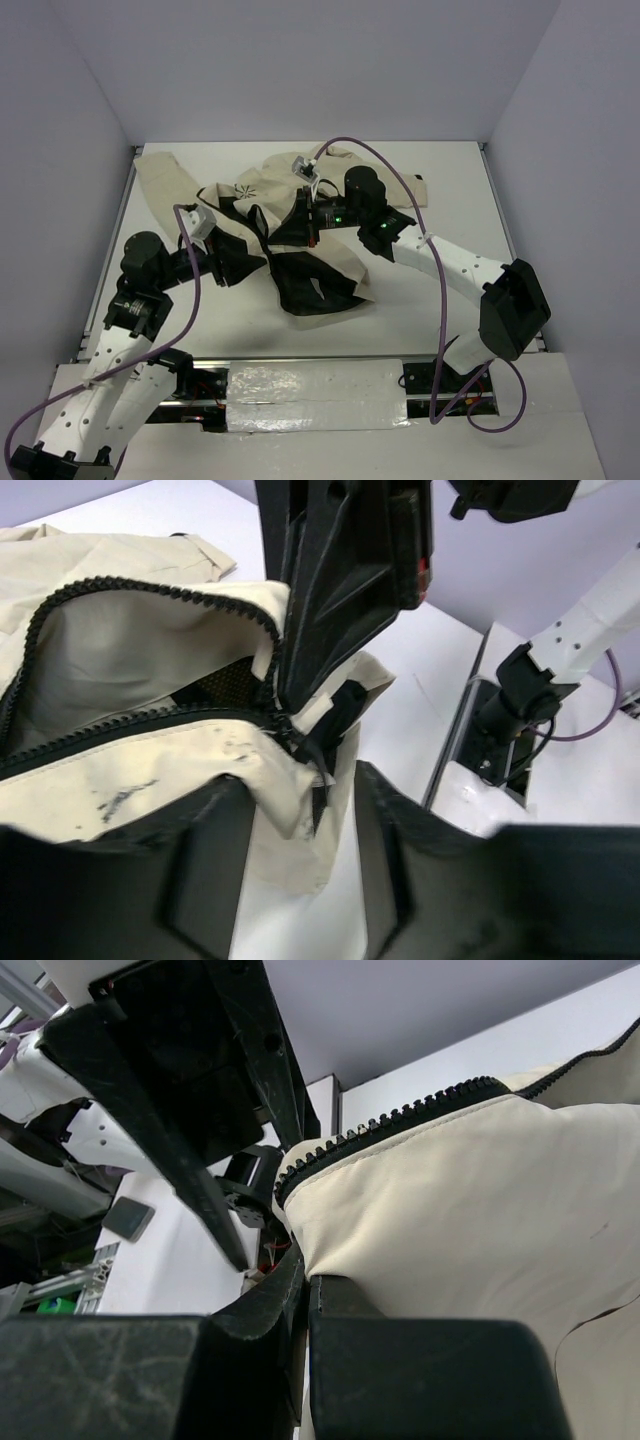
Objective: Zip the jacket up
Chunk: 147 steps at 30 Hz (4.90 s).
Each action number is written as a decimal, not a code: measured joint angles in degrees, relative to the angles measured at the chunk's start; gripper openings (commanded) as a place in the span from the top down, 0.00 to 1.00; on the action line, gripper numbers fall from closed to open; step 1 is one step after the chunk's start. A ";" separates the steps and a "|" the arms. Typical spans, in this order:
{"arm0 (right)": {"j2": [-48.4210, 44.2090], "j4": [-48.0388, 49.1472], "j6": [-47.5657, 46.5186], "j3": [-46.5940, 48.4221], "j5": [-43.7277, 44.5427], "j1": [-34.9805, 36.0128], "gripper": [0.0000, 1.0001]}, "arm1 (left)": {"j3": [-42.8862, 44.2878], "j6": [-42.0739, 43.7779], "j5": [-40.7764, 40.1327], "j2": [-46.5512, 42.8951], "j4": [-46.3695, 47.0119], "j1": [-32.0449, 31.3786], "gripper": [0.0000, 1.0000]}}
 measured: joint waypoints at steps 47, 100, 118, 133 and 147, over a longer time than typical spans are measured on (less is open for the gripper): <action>4.76 -6.78 2.29 0.33 8.11 -0.13 0.90 | 3.17 1.18 -2.29 14.75 -5.42 1.66 1.00; 2.89 -23.10 28.24 -6.40 47.82 19.30 0.57 | -4.52 -11.72 -5.27 21.86 -5.31 2.36 1.00; 7.30 -16.70 27.98 -7.54 44.81 14.45 0.68 | -4.76 -12.11 -5.09 22.49 -4.09 3.04 1.00; 9.16 -13.84 26.64 -7.54 39.82 14.45 0.72 | -4.79 -12.07 -5.11 23.08 -3.91 3.82 1.00; 9.01 -15.39 24.00 -7.45 38.91 14.45 0.96 | -4.92 -10.67 -5.22 23.19 -4.26 4.17 1.00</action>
